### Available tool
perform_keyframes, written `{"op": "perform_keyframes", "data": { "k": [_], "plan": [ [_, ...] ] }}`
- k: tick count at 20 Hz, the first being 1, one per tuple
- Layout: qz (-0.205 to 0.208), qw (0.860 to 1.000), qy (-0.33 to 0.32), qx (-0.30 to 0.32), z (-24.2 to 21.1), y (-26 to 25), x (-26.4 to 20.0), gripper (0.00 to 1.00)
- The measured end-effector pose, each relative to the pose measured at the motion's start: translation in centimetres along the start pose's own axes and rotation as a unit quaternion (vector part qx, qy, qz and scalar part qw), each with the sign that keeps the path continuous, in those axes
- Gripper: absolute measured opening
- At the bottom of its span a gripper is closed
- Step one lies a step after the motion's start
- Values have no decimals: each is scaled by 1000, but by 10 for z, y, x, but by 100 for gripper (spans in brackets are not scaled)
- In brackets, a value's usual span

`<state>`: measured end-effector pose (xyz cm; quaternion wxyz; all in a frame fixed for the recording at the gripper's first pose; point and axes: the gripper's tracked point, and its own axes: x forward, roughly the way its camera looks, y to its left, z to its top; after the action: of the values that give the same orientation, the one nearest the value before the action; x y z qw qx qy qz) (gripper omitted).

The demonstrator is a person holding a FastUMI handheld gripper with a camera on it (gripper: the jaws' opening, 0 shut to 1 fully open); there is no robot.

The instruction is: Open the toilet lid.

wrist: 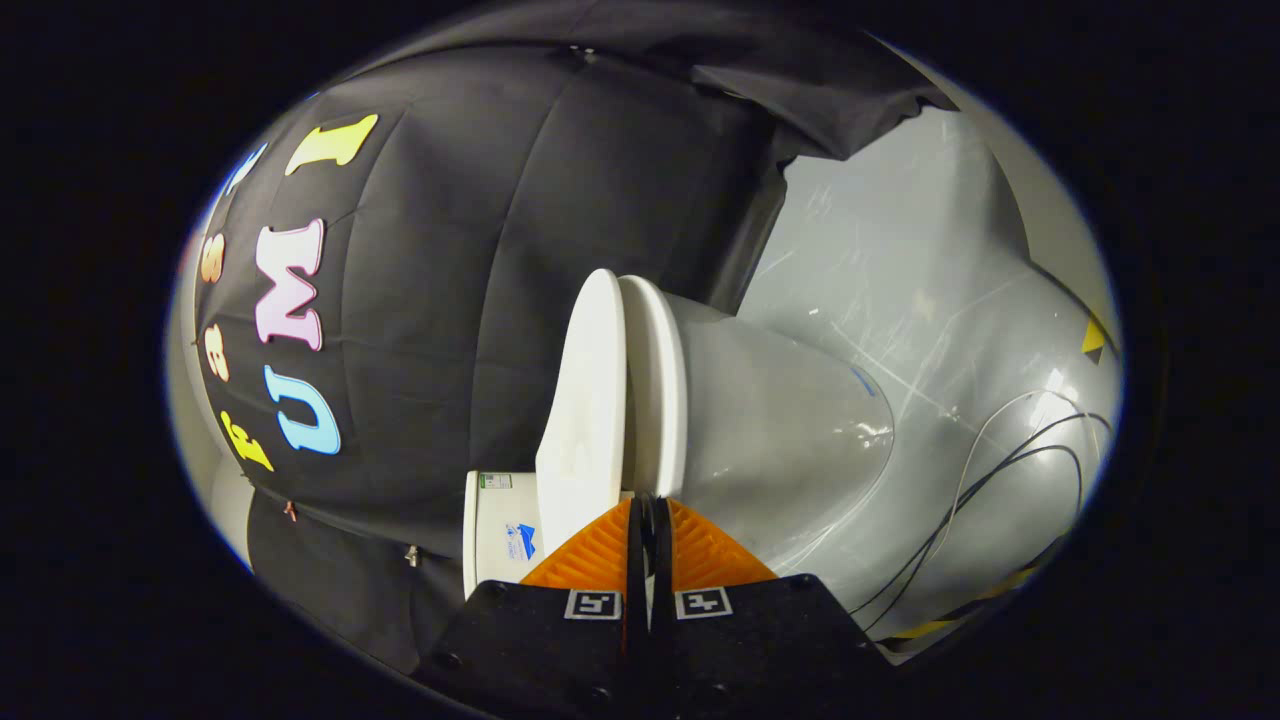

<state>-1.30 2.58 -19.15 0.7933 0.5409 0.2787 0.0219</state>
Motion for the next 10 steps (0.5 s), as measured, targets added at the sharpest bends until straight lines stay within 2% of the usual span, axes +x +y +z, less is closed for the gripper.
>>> {"op": "perform_keyframes", "data": {
  "k": [3,10],
  "plan": [
    [-23,999,-9,-47,1,18,-8,6],
    [-19,990,-41,-132,3,88,-29,5]
  ]
}}
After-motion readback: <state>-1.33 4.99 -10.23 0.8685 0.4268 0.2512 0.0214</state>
